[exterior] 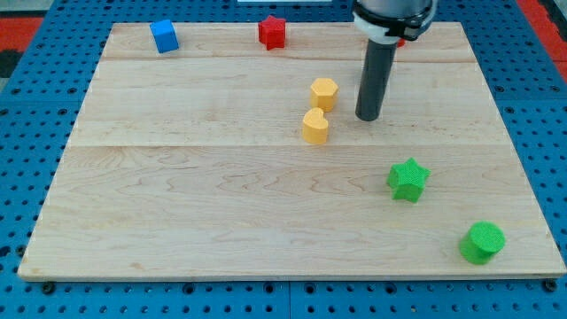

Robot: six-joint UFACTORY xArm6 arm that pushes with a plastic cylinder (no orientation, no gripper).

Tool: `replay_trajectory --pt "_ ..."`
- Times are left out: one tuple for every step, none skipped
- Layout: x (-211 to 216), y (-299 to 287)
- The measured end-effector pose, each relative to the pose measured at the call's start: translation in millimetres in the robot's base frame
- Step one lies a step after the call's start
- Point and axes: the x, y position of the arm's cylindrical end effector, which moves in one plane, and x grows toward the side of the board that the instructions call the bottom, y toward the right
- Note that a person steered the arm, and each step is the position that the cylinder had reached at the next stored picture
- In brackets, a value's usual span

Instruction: Move the green star diagonal to the green circle

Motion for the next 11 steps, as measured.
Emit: replay_trajectory --pt "-30.0 -36.1" --pt "-30.8 -113.1" --pt "-34.9 -207.3" --pt "-71.8 -230.2" --pt "-49.4 -259.1" --pt "-23.3 -290.7" --pt "-13.5 -293.3" --pt "5.5 -296.3" --pt "6.0 -298.9" --pt "6.1 -251.1" --pt "2.7 -177.4"
